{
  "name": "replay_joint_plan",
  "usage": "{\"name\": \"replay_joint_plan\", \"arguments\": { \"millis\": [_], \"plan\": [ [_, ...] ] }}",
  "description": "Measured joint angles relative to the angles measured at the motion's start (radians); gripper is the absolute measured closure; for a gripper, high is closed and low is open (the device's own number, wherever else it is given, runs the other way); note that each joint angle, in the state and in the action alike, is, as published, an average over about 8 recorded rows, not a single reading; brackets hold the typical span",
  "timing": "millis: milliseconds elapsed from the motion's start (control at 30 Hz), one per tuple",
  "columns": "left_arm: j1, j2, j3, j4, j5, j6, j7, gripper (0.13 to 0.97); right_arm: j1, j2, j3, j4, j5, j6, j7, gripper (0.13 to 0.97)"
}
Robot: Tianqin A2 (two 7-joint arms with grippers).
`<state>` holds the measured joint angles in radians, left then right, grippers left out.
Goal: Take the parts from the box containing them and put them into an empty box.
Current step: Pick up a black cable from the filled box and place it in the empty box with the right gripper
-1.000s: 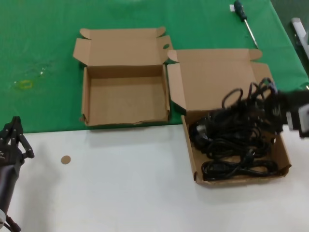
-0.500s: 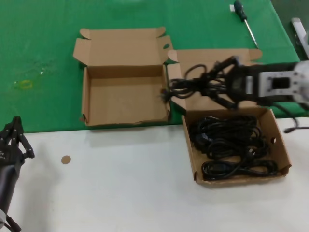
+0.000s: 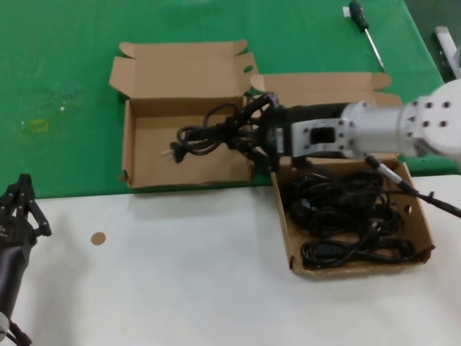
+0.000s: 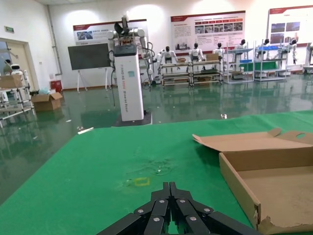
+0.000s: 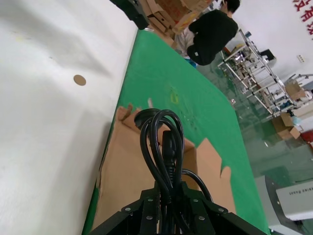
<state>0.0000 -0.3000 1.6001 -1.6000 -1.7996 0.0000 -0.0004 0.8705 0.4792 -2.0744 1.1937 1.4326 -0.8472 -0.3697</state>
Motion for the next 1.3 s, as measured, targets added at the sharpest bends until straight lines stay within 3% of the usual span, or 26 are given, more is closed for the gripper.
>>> {"name": "replay_joint_plan", "arguments": {
  "millis": [533, 1300],
  "plan": [
    [0.0, 0.0, 0.0, 0.0, 0.0, 0.0, 0.0, 0.945, 0.07, -0.21, -0.057, -0.245, -0.034, 0.102, -0.108, 0.877],
    [0.0, 0.0, 0.0, 0.0, 0.0, 0.0, 0.0, 0.945, 0.147, -0.312, -0.015, -0.517, 0.021, 0.168, -0.357, 0.845]
  ]
}}
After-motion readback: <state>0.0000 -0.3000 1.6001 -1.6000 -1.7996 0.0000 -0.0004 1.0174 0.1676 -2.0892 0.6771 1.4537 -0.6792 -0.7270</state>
